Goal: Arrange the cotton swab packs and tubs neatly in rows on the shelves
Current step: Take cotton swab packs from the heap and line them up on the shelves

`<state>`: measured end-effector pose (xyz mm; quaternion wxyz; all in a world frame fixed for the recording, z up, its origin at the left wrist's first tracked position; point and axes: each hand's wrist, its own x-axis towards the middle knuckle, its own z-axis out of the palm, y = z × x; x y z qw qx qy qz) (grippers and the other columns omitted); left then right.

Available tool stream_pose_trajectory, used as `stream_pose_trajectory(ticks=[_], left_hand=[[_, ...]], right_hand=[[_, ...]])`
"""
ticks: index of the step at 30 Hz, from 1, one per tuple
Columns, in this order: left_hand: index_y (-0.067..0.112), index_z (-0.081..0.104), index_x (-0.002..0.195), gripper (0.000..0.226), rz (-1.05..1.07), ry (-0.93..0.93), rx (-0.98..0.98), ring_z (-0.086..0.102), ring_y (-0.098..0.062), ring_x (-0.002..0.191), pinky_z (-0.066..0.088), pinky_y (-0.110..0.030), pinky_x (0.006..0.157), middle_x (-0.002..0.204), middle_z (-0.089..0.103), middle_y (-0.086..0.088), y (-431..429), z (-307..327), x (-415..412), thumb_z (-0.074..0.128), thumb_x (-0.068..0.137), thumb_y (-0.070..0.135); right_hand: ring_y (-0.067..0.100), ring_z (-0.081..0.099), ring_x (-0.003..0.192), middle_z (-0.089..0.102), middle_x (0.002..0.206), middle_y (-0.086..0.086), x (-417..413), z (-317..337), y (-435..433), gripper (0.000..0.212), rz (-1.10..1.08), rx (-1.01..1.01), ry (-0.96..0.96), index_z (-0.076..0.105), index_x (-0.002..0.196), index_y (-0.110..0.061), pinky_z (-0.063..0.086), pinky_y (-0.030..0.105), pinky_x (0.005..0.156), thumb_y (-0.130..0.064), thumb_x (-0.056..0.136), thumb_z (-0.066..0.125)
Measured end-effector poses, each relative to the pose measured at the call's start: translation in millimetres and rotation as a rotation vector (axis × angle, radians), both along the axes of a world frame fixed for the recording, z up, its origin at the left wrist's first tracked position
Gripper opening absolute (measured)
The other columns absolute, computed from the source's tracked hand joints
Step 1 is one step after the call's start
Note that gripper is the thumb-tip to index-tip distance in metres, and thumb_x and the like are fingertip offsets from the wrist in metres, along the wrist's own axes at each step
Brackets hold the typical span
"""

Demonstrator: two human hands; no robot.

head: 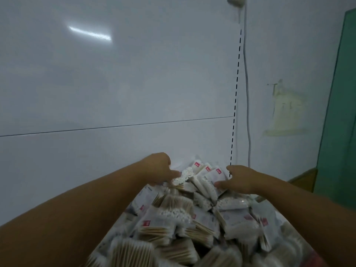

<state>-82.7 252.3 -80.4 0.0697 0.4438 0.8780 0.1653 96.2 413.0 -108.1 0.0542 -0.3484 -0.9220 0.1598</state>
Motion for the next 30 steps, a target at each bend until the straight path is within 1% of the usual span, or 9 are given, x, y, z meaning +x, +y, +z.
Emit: stream_pose_trajectory(ticks=[3, 5, 9, 13, 15, 18, 21, 24, 30], left_hand=[[0.016, 0.045, 0.086, 0.044, 0.040, -0.023, -0.072, 0.063, -0.025, 0.075, 0.052, -0.027, 0.058, 0.110, 0.068, -0.019, 6.5, -7.1, 1.8, 0.066, 0.083, 0.055], [0.007, 0.057, 0.096, 0.051, 0.065, -0.017, -0.063, 0.067, -0.026, 0.083, 0.053, -0.028, 0.061, 0.110, 0.066, -0.015, 9.0, -8.9, 5.5, 0.066, 0.083, 0.055], [0.007, 0.067, 0.111, 0.048, 0.127, -0.135, 0.006, 0.053, -0.013, 0.061, 0.039, -0.019, 0.047, 0.101, 0.068, -0.008, 6.4, -11.3, 18.7, 0.072, 0.082, 0.045], [0.016, 0.064, 0.109, 0.043, 0.229, -0.284, 0.100, 0.055, -0.014, 0.060, 0.044, -0.020, 0.052, 0.085, 0.065, -0.002, 4.6, -11.1, 25.7, 0.068, 0.084, 0.050], [0.007, 0.065, 0.108, 0.047, 0.293, -0.319, 0.150, 0.057, -0.019, 0.058, 0.045, -0.020, 0.050, 0.085, 0.066, -0.009, 5.8, -10.1, 27.5, 0.060, 0.090, 0.050], [-0.006, 0.066, 0.097, 0.041, 0.329, -0.350, 0.228, 0.054, -0.021, 0.052, 0.041, -0.018, 0.042, 0.076, 0.062, -0.015, 10.7, -12.2, 28.7, 0.070, 0.087, 0.033], [-0.002, 0.064, 0.098, 0.034, 0.384, -0.421, 0.288, 0.058, -0.018, 0.056, 0.052, -0.026, 0.052, 0.079, 0.063, -0.013, 15.3, -13.7, 32.0, 0.080, 0.078, 0.020], [-0.003, 0.065, 0.107, 0.040, 0.408, -0.532, 0.334, 0.060, -0.023, 0.070, 0.055, -0.030, 0.061, 0.095, 0.068, -0.017, 19.1, -14.8, 34.0, 0.082, 0.074, 0.010], [0.001, 0.065, 0.102, 0.024, 0.345, -0.738, 0.571, 0.063, -0.026, 0.083, 0.055, -0.034, 0.073, 0.101, 0.069, -0.017, 5.5, -10.9, 34.7, 0.067, 0.081, -0.008]], right_hand=[[0.015, 0.046, 0.070, 0.050, 0.080, 0.001, -4.9, -6.1, 16.5, 0.044, 0.050, -0.018, 0.037, 0.053, 0.077, -0.017, 0.032, 0.025, 0.060, -0.059, 0.078, 0.067], [0.011, 0.045, 0.067, 0.052, 0.078, -0.004, -4.6, -6.8, 25.2, 0.043, 0.103, -0.032, 0.078, 0.052, 0.077, -0.019, 0.034, 0.023, 0.060, -0.056, 0.073, 0.073], [0.007, 0.056, 0.072, 0.060, 0.081, -0.007, -0.3, -3.2, 31.7, 0.033, 0.263, -0.140, 0.177, 0.055, 0.080, -0.021, 0.041, 0.020, 0.063, -0.041, 0.072, 0.080], [0.004, 0.055, 0.067, 0.060, 0.076, -0.009, 0.1, -6.5, 42.2, 0.031, 0.319, -0.155, 0.286, 0.055, 0.077, -0.024, 0.039, 0.016, 0.058, -0.036, 0.070, 0.083], [0.001, 0.054, 0.063, 0.058, 0.072, -0.012, -0.6, -10.3, 44.7, 0.031, 0.336, -0.172, 0.295, 0.054, 0.074, -0.026, 0.037, 0.012, 0.053, -0.034, 0.071, 0.083], [0.005, 0.061, 0.072, 0.065, 0.080, -0.010, -2.7, -14.3, 49.3, 0.032, 0.334, -0.163, 0.305, 0.059, 0.081, -0.025, 0.044, 0.017, 0.058, -0.039, 0.068, 0.084], [0.011, 0.065, 0.077, 0.069, 0.085, -0.006, -3.6, -16.6, 52.9, 0.038, 0.349, -0.165, 0.368, 0.063, 0.087, -0.020, 0.054, 0.025, 0.064, -0.038, 0.063, 0.087], [0.006, 0.066, 0.076, 0.070, 0.085, -0.009, -3.3, -16.5, 52.9, 0.034, 0.395, -0.247, 0.431, 0.061, 0.087, -0.020, 0.049, 0.016, 0.057, -0.029, 0.066, 0.086], [0.016, 0.072, 0.077, 0.075, 0.086, 0.004, -5.9, -11.3, 54.5, 0.027, 0.438, -0.527, 0.626, 0.058, 0.091, -0.011, 0.057, 0.029, 0.065, -0.016, 0.075, 0.079]])
